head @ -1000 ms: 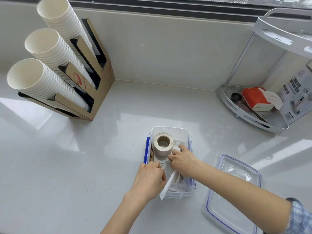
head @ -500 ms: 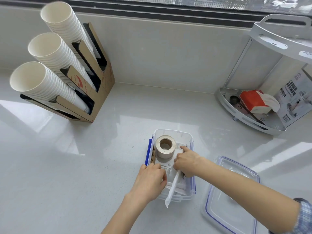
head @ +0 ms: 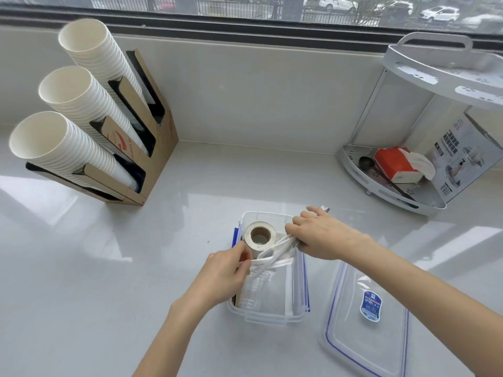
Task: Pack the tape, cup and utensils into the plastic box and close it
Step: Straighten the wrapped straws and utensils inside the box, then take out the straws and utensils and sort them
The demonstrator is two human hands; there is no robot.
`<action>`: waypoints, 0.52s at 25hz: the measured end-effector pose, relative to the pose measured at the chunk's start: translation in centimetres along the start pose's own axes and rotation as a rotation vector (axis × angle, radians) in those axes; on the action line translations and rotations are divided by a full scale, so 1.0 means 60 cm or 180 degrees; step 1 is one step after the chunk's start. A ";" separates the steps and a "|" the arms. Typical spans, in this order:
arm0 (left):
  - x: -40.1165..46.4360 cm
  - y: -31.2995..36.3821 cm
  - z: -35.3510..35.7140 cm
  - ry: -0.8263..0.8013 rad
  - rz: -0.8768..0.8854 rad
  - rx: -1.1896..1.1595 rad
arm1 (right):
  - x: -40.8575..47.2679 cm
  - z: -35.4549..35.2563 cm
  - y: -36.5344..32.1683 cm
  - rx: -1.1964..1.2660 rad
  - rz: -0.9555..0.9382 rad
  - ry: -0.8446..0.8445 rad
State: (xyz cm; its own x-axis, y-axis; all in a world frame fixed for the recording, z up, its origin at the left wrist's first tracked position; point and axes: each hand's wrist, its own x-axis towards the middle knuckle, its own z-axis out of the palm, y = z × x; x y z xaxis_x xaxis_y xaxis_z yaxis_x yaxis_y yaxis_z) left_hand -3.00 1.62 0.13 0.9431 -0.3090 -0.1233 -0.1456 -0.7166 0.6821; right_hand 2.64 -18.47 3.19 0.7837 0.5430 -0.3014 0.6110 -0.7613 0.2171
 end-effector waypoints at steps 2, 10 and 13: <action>0.002 0.003 -0.005 0.0110 -0.0001 -0.0137 | -0.010 -0.010 0.007 0.0241 0.0182 0.0118; 0.004 0.018 -0.013 0.0650 0.0049 -0.0617 | -0.048 -0.005 0.032 0.2496 0.1199 0.0608; 0.009 0.020 -0.006 0.0824 -0.0099 -0.0528 | -0.050 0.007 0.018 0.3360 0.1482 0.0888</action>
State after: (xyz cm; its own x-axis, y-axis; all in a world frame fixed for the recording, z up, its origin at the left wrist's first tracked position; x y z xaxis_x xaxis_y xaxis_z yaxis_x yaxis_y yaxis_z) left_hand -2.54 0.84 1.13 0.9942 -0.1037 0.0271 -0.0847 -0.6048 0.7919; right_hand 0.87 -21.05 3.95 0.9833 0.0953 -0.1549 -0.0312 -0.7505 -0.6602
